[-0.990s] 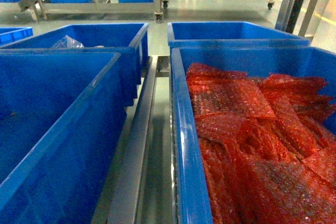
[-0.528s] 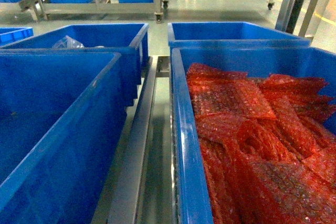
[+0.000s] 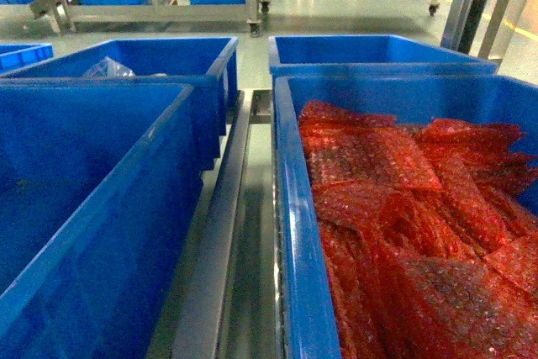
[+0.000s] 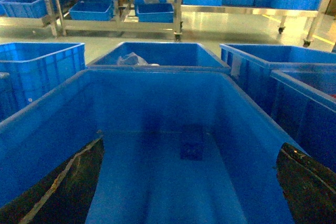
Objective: Pick blue part to blue bin on bottom shelf
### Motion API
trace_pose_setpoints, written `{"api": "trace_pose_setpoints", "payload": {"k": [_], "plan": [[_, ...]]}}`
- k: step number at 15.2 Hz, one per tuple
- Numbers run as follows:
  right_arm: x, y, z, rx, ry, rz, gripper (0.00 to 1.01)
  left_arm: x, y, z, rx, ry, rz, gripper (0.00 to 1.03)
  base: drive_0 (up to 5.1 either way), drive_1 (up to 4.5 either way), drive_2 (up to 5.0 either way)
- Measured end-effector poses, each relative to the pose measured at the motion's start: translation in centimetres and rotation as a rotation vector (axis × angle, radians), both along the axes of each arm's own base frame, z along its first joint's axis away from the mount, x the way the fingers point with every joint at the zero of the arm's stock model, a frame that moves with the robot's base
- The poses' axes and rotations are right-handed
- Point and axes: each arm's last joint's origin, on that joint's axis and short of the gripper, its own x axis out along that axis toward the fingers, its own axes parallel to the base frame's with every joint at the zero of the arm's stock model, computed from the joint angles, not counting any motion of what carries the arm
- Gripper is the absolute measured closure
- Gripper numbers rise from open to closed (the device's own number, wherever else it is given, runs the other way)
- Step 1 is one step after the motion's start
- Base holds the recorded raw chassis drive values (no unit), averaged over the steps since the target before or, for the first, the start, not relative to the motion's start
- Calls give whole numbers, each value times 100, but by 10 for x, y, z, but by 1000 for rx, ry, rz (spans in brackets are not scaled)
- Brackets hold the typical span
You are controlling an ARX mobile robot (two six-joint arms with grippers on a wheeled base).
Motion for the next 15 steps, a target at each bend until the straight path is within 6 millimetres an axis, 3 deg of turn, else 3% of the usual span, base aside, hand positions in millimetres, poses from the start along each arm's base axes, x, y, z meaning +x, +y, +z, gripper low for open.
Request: {"api": "trace_pose_setpoints", "payload": {"k": [15], "plan": [[0, 0, 0, 0, 0, 0, 3, 0, 0, 0, 0, 0, 0, 5, 0, 0, 0]]}}
